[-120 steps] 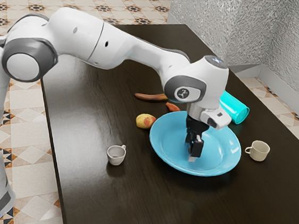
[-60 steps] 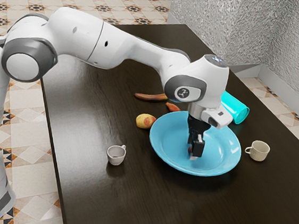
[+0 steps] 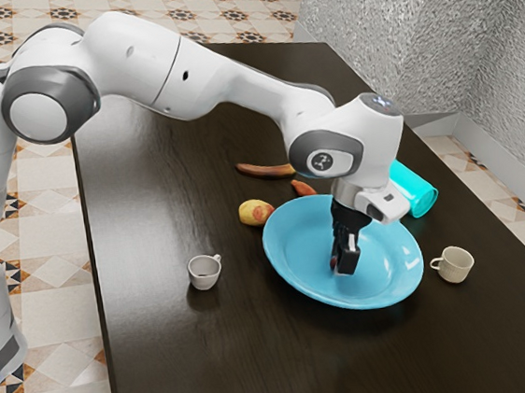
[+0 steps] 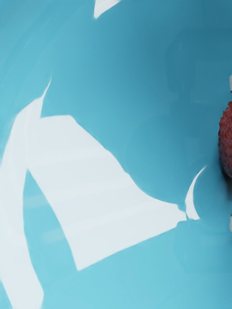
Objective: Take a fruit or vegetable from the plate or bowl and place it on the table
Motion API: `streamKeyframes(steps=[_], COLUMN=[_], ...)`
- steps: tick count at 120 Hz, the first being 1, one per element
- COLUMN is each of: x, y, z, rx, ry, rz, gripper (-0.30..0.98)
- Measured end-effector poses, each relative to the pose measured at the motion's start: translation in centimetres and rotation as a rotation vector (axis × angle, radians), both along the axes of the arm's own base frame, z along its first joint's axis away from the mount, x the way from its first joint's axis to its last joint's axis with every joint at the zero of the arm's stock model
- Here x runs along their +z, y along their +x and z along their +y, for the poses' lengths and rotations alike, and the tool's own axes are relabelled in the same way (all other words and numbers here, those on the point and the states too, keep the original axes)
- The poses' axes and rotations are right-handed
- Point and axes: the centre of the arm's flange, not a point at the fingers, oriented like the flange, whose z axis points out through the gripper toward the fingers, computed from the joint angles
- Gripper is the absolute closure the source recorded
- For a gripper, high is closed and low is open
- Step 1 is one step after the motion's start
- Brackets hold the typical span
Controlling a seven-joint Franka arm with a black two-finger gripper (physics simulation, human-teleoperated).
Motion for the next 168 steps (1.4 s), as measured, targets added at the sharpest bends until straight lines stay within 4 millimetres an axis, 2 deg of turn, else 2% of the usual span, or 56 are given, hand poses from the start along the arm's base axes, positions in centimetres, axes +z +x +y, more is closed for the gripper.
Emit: streamKeyframes(steps=[27,38,60,68,84,92,100,112,117,123,130,137,142,148,158,168], x=[-0.4,-0.4,-0.3,0.4,3.7,4.9,6.2,10.5,12.0,12.8,12.3,9.7,8.7,8.2,7.7,7.7], y=[0.0,0.1,0.0,0.0,0.2,-0.5,-1.7,-4.1,-5.1,-6.0,-7.4,-8.5,-8.9,-9.2,-9.3,-9.2], z=[0.0,0.0,-0.2,-0.4,-1.8,-3.6,-6.7,-12.6,-14.2,-15.6,-18.1,-21.1,-22.3,-22.9,-23.2,-23.2], rx=[0.000,0.000,-0.001,-0.003,-0.027,-0.058,-0.110,-0.202,-0.227,-0.249,-0.284,-0.321,-0.332,-0.331,-0.319,-0.304], ry=[0.001,0.001,0.002,0.000,0.002,-0.002,-0.016,-0.048,-0.055,-0.058,-0.064,-0.068,-0.070,-0.072,-0.076,-0.078], rz=[0.006,0.006,0.004,-0.005,-0.045,-0.048,-0.056,-0.098,-0.111,-0.110,-0.089,-0.047,-0.033,-0.029,-0.021,-0.024], gripper=[0.41,0.48,0.50,0.51,0.51,0.51,0.51,0.51,0.50,0.50,0.50,0.51,0.51,0.51,0.29,0.16])
